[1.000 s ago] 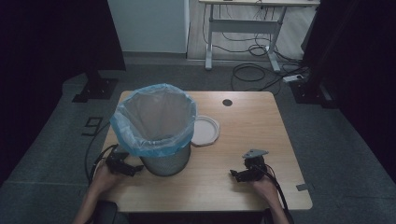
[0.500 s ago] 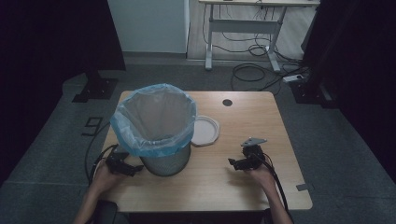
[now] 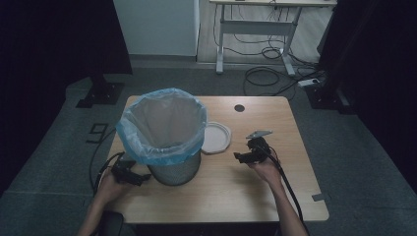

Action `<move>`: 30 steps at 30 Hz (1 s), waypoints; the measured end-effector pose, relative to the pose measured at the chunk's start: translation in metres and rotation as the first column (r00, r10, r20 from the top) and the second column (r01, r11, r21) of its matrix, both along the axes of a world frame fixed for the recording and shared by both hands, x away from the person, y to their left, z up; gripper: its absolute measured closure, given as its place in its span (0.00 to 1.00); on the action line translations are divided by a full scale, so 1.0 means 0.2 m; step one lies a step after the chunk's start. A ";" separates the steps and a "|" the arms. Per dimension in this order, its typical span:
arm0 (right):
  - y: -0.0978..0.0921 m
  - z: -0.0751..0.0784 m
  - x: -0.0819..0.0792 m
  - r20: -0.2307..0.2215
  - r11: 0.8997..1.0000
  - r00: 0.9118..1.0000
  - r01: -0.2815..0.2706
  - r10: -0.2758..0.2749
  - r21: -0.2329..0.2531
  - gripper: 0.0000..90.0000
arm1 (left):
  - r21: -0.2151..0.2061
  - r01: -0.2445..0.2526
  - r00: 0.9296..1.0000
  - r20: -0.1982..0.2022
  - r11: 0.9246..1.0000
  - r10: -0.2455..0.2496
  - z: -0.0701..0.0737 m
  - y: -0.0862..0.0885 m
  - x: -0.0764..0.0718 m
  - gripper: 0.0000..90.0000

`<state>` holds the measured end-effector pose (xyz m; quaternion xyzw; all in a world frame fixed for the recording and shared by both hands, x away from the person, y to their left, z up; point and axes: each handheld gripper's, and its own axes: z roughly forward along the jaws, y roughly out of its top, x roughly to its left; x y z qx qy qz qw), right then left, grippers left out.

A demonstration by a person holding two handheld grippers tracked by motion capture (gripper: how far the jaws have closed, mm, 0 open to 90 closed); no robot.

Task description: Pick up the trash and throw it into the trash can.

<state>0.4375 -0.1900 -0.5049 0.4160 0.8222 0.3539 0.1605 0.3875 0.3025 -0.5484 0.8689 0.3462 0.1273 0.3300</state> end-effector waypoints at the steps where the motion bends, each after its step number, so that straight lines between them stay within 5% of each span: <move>1: 0.02 0.01 0.04 -0.003 1.000 1.000 0.004 -0.004 0.005 0.24 | 0.000 0.000 1.000 0.000 1.000 0.000 0.00 0.00 0.00 0.00; 14: 0.15 -0.01 0.27 -0.022 0.997 0.997 0.072 -0.072 -0.017 0.42 | 0.000 0.000 1.000 -0.001 1.000 0.000 0.00 0.00 0.00 0.00; 26: 0.25 -0.09 0.42 -0.051 0.992 0.991 0.119 -0.121 -0.032 0.51 | 0.000 -0.001 1.000 0.000 1.000 0.001 0.00 0.00 0.00 0.00; 30: 0.29 -0.13 0.45 -0.052 0.985 0.987 0.144 -0.150 -0.097 0.54 | 0.000 -0.001 1.000 0.000 1.000 0.001 0.00 0.00 0.00 0.00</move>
